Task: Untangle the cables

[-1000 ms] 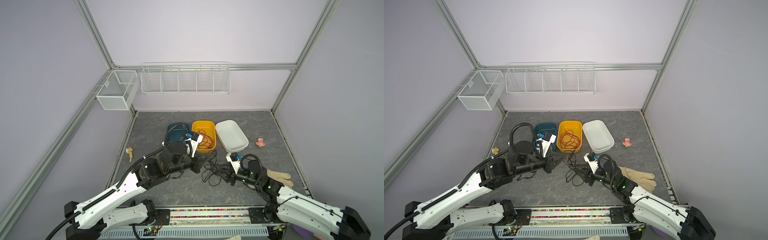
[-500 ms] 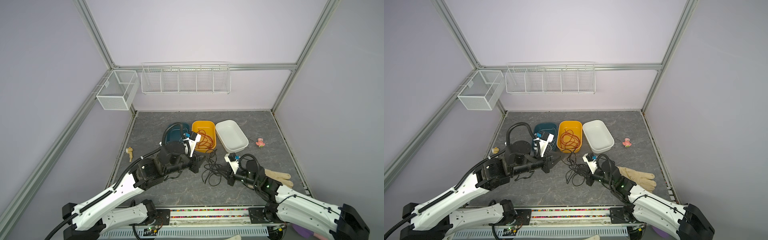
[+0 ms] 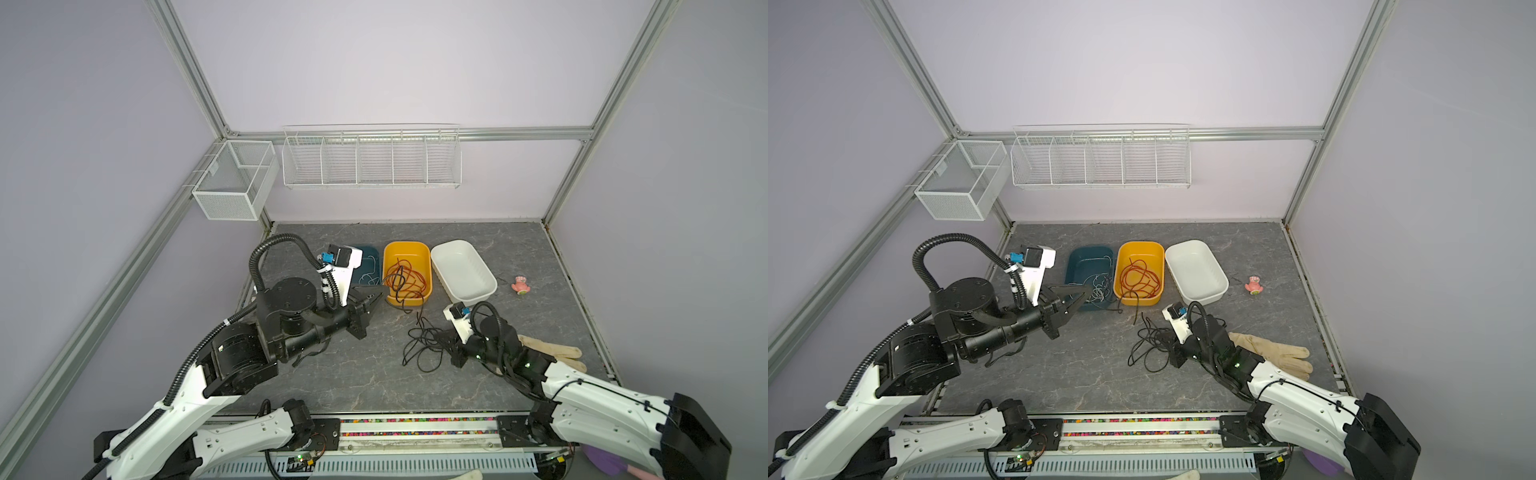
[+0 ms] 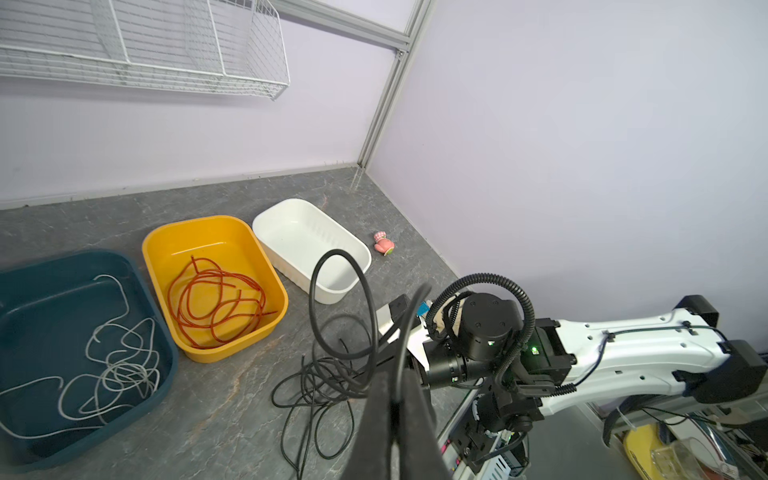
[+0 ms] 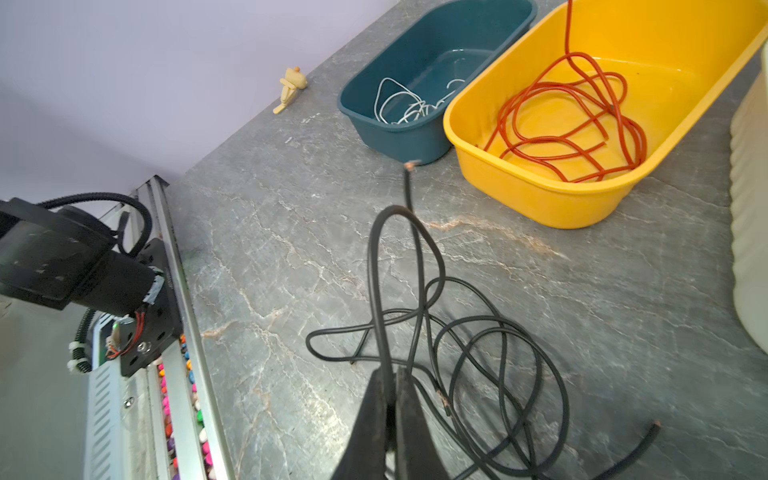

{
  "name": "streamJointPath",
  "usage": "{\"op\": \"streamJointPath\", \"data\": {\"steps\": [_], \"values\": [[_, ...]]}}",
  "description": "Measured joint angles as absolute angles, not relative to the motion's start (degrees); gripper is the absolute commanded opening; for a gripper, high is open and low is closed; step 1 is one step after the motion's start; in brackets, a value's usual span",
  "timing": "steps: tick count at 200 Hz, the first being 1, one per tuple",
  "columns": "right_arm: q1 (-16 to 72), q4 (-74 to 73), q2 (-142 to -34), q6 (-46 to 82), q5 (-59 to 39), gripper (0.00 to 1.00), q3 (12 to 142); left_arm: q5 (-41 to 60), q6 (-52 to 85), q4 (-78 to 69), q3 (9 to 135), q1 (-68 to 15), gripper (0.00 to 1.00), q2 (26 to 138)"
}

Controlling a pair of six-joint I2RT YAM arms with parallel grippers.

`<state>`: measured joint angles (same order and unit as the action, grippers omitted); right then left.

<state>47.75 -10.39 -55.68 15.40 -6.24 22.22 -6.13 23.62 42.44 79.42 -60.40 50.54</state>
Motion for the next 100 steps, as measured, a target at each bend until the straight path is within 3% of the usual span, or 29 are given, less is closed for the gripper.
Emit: {"op": "streamJointPath", "data": {"steps": [63, 100], "values": [[47.7, -7.9, -57.6, 15.4, -3.4, 0.07, 23.3, -10.3, 19.6, 48.9, 92.6, -60.4, 0.00, 53.0], [47.7, -7.7, -53.8, 15.4, -2.6, 0.07, 23.2, -9.2, 18.3, 50.0, 94.2, -57.7, 0.00, 56.1]]}}
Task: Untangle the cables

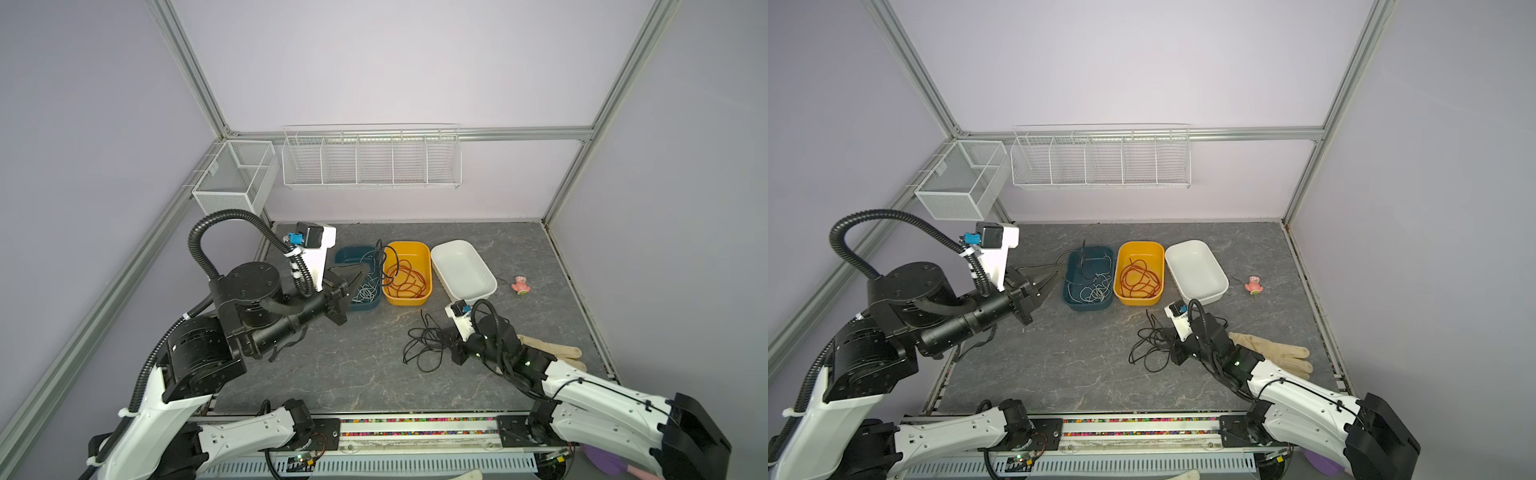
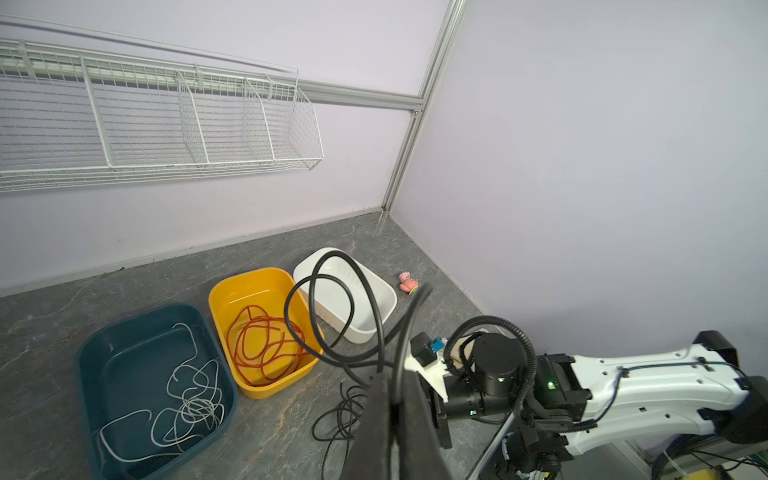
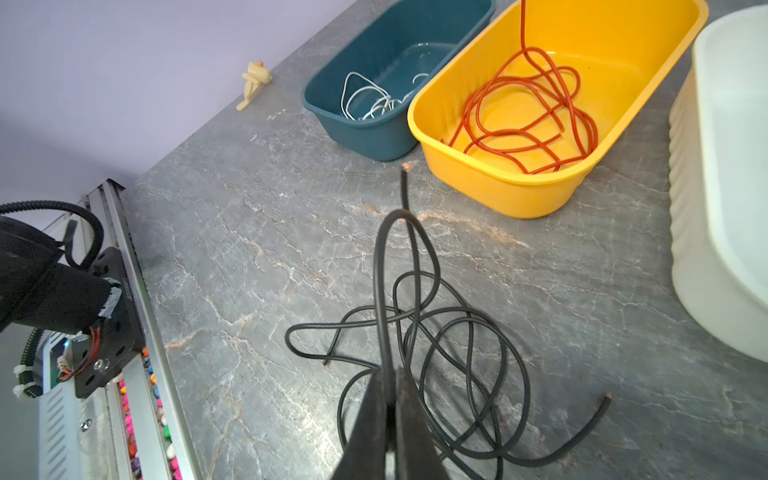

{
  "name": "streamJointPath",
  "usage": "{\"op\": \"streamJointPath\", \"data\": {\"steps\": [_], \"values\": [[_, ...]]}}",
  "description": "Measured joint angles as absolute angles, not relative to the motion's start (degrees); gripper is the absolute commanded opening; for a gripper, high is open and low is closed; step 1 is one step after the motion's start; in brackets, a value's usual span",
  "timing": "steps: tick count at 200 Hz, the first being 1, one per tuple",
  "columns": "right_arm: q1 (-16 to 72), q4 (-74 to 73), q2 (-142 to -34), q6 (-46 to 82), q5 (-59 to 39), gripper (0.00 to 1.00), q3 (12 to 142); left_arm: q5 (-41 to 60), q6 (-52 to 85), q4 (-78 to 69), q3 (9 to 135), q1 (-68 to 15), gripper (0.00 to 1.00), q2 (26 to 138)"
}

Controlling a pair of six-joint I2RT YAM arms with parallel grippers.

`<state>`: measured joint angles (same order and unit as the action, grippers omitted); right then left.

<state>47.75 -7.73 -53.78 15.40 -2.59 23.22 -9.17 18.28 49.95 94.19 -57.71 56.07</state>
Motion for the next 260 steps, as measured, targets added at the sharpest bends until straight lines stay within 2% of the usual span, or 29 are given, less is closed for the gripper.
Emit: {"op": "streamJointPath", "data": {"steps": [33, 101, 152, 219, 260], "values": [[47.7, -7.6, -50.9, 15.3, -2.6, 0.07, 22.6, -5.3, 17.2, 50.1, 94.8, -53.5, 0.00, 61.5], [47.7, -8.0, -42.3, 14.7, -3.3, 0.07, 18.7, 2.3, 14.4, 46.0, 104.7, -51.5, 0.00, 77.2], [47.7, -9.1, -38.5, 14.5, -6.1, 0.07, 17.4, 8.1, 14.3, 42.5, 115.1, -50.6, 0.00, 91.5], [46.9, -9.1, -32.3, 14.6, -7.8, 0.06, 16.3, 13.0, 14.5, 45.4, 133.9, -48.8, 0.00, 113.2], [45.4, -8.1, -24.9, 15.3, -7.7, 0.06, 15.0, 14.9, 15.6, 45.5, 136.4, -47.2, 0.00, 119.6]]}}
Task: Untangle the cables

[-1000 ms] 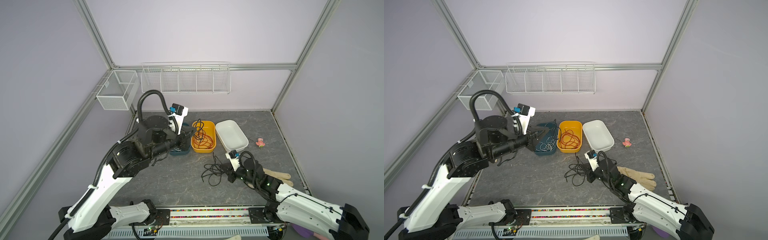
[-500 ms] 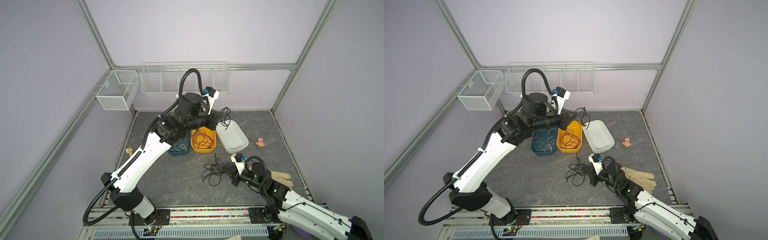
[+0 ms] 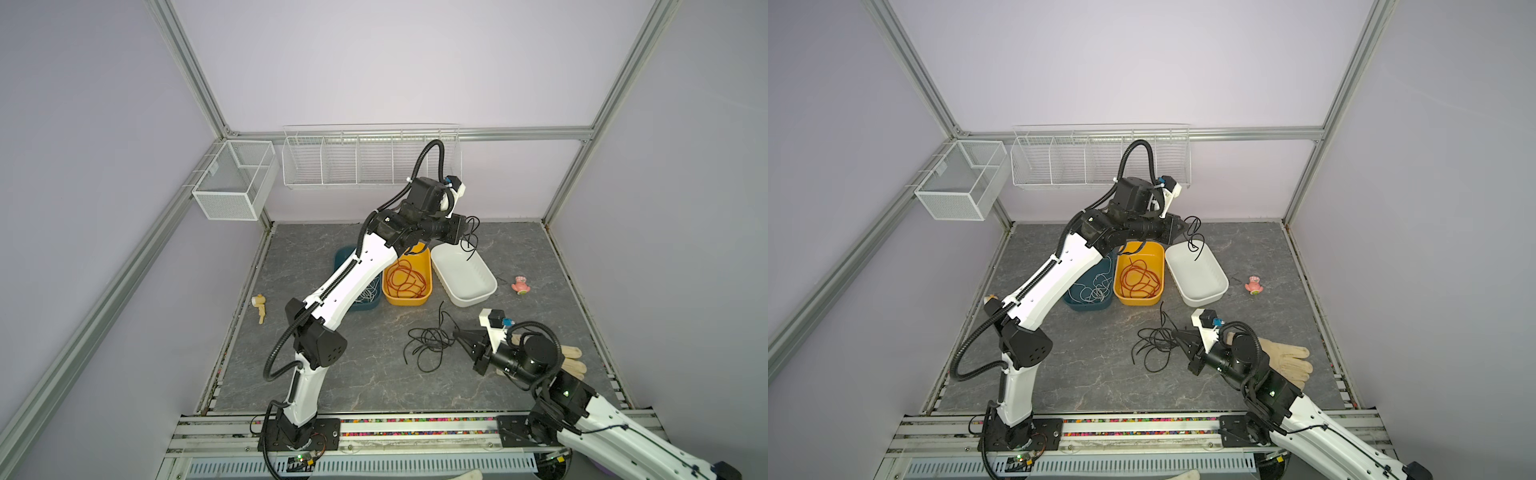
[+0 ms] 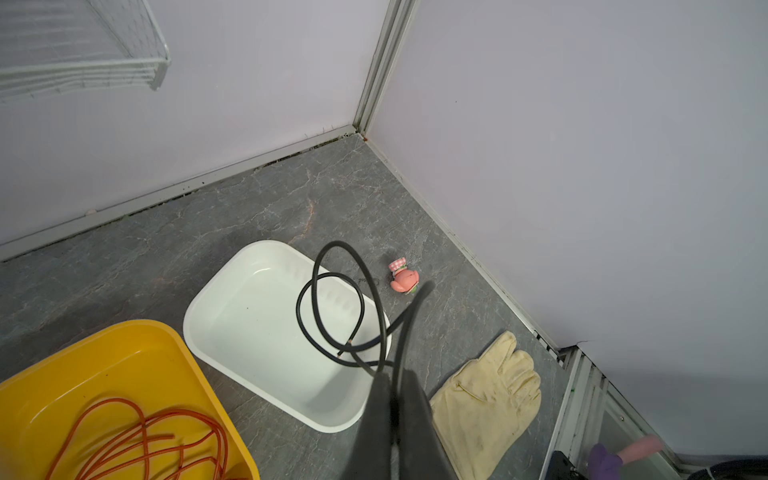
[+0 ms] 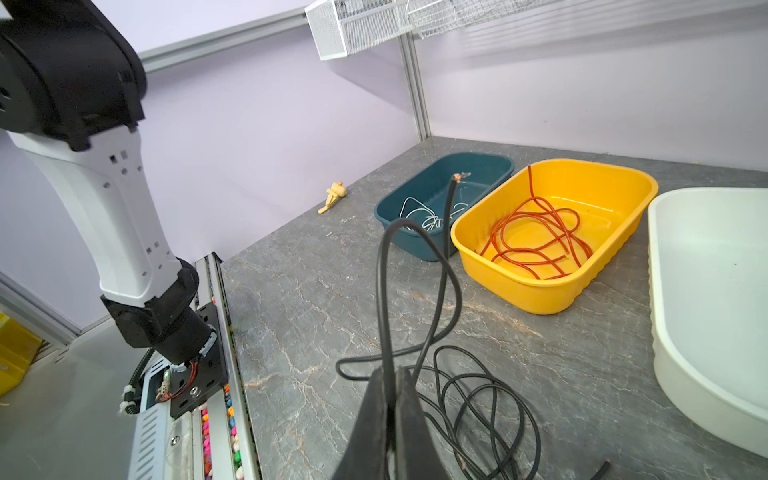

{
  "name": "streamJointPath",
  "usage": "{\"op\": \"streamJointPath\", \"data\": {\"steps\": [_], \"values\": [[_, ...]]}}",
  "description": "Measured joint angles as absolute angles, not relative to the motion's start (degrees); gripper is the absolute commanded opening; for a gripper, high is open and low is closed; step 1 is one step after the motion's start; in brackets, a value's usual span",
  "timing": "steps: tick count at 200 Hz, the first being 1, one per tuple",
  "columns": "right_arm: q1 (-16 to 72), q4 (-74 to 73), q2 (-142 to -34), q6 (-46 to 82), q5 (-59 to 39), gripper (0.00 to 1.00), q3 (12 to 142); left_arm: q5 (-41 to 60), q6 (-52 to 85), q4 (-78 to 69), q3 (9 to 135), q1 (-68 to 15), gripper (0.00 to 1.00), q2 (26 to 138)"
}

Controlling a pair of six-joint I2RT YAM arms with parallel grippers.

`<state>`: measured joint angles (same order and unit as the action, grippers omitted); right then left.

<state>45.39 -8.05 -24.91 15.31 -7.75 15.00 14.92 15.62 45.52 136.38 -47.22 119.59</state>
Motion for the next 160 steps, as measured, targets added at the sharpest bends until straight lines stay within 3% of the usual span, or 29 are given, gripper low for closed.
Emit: {"op": "streamJointPath", "data": {"steps": [160], "values": [[42.3, -3.6, -14.9, 17.8, -6.4, 0.06, 14.5, 15.1, 17.0, 46.3, 137.0, -46.9, 0.00, 133.0]]}}
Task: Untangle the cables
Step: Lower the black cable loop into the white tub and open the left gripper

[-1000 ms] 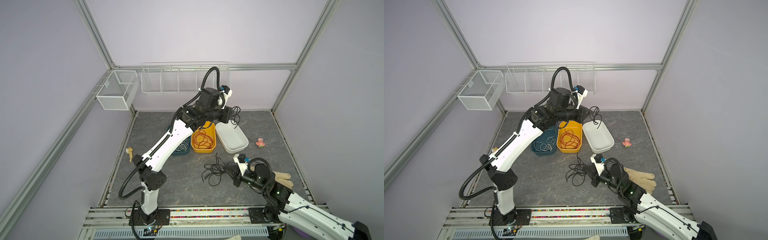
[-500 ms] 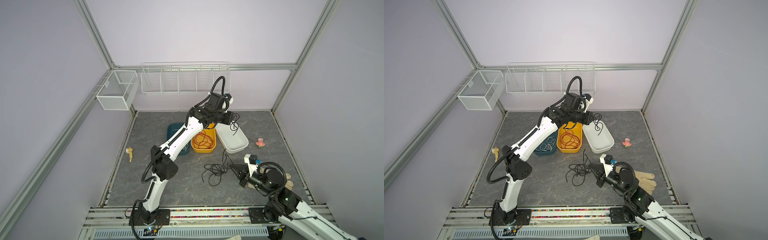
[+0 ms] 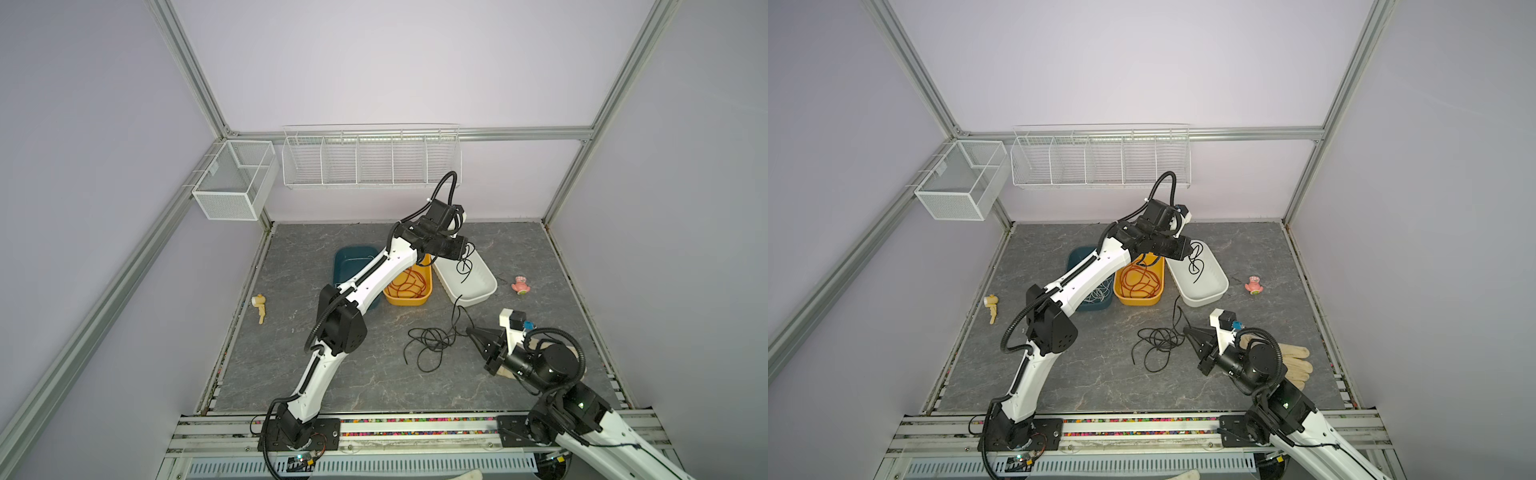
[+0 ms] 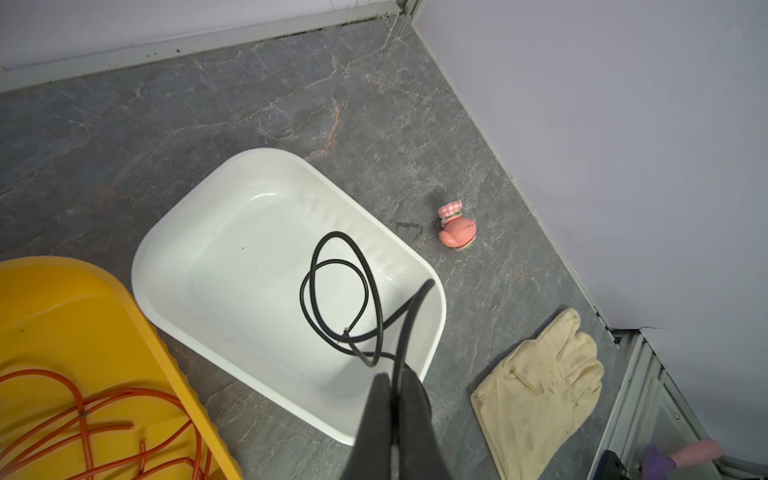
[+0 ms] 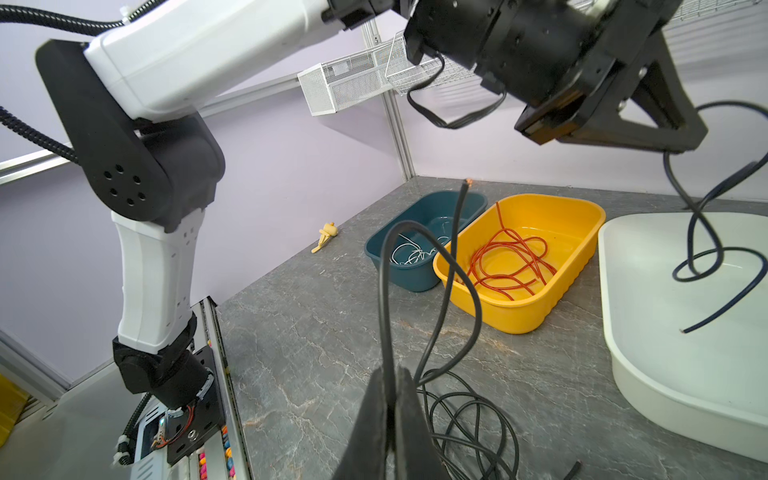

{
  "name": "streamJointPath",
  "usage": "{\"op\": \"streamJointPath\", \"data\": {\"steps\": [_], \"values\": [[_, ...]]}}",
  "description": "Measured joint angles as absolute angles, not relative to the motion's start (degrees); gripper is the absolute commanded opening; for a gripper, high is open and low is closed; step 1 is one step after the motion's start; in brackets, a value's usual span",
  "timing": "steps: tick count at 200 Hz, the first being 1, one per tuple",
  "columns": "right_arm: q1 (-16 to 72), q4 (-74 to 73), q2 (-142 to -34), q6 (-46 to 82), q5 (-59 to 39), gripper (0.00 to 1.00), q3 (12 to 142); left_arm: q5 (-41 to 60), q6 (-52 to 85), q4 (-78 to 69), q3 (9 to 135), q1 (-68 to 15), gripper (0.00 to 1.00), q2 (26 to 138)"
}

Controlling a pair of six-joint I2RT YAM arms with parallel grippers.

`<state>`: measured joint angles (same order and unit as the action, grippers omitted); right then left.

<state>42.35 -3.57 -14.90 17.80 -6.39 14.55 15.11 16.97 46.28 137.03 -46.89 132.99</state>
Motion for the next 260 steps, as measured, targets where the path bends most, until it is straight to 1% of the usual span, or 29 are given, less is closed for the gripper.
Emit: {"op": "streamJointPath", "data": {"steps": [69, 79, 108, 135, 196, 260], "values": [[42.0, -3.2, -14.8, 18.0, -5.8, 0.06, 14.5, 14.1, 16.9, 48.3, 137.3, -46.9, 0.00, 138.0], [42.0, -3.2, -14.9, 18.0, -5.8, 0.06, 14.5, 13.9, 17.0, 48.5, 137.6, -46.9, 0.04, 138.6], [41.9, -3.2, -15.1, 18.0, -5.8, 0.06, 14.5, 13.7, 16.9, 48.8, 138.5, -46.9, 0.10, 139.8], [41.8, -3.2, -15.2, 18.0, -5.8, 0.06, 14.5, 13.5, 16.7, 49.5, 139.2, -46.9, 0.21, 140.0], [41.7, -3.2, -15.6, 18.2, -5.8, 0.06, 14.5, 13.1, 16.2, 50.1, 142.0, -46.9, 0.31, 140.0], [41.7, -3.2, -16.1, 18.2, -5.8, 0.06, 14.4, 10.5, 14.2, 51.5, 142.0, -46.9, 0.46, 139.0]]}}
